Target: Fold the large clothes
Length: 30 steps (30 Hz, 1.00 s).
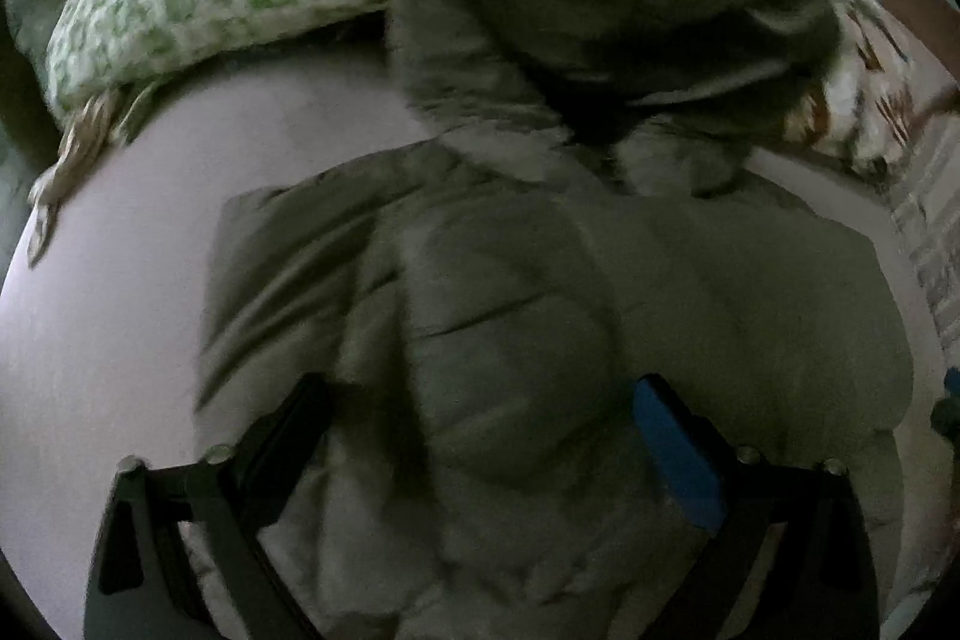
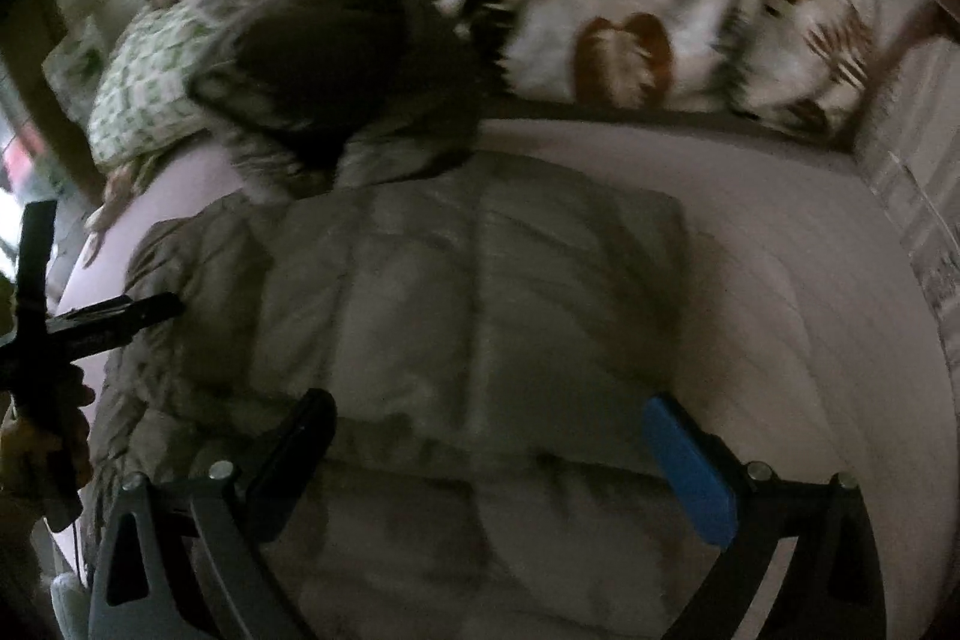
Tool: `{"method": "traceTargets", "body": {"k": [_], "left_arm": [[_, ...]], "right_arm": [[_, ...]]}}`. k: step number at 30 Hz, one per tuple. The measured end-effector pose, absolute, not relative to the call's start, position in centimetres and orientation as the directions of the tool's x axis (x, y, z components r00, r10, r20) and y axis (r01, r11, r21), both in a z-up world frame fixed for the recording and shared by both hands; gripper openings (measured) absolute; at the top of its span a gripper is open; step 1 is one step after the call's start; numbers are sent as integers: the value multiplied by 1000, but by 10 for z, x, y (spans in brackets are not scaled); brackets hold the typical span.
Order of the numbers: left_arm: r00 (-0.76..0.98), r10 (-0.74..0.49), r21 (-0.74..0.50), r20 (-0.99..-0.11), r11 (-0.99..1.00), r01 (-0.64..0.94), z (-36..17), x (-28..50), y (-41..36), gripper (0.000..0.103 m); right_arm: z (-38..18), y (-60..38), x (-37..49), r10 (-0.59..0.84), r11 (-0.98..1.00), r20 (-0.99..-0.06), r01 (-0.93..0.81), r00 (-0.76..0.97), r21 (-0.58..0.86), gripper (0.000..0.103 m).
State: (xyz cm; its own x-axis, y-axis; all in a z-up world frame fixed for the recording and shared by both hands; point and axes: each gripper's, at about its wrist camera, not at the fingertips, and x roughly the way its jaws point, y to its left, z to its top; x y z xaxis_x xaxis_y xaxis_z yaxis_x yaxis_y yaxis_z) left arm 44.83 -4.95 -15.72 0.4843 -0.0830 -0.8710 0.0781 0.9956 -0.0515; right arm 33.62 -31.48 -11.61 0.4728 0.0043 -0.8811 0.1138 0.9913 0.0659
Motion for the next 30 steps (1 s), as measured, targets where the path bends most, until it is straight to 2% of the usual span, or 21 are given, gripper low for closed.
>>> {"method": "traceTargets", "body": {"k": [1, 3, 4, 5, 6, 14, 22, 30], "left_arm": [[483, -81, -38, -872, 994, 98, -159, 449, -56, 55], [492, -46, 10, -869, 994, 110, -160, 447, -67, 42], [502, -54, 11, -863, 992, 125, -158, 445, -69, 37], [506, -60, 10, -861, 991, 135, -155, 445, -68, 26], [512, -75, 4, -856, 988, 152, -151, 443, -67, 21], [571, -60, 20, -819, 991, 133, -107, 424, -14, 18], [520, -70, -14, -851, 994, 110, -135, 405, 13, 18], [521, -12, 77, -854, 986, 150, -160, 391, 1, 18]], "right_arm": [[-117, -319, 336, -5, 990, -883, 125, 470, 61, 103], [-122, -327, 336, -23, 989, -886, 142, 464, 48, 103], [-125, -331, 337, -26, 988, -889, 145, 457, 45, 103], [-128, -334, 337, -27, 988, -894, 146, 447, 43, 103], [-130, -335, 338, -27, 989, -897, 145, 441, 41, 103], [-140, -334, 338, 23, 983, -893, 153, 449, 103, 103], [-156, -317, 357, 16, 977, -912, 186, 410, 101, 103], [-199, -307, 365, -26, 974, -947, 220, 321, 48, 103]]}}
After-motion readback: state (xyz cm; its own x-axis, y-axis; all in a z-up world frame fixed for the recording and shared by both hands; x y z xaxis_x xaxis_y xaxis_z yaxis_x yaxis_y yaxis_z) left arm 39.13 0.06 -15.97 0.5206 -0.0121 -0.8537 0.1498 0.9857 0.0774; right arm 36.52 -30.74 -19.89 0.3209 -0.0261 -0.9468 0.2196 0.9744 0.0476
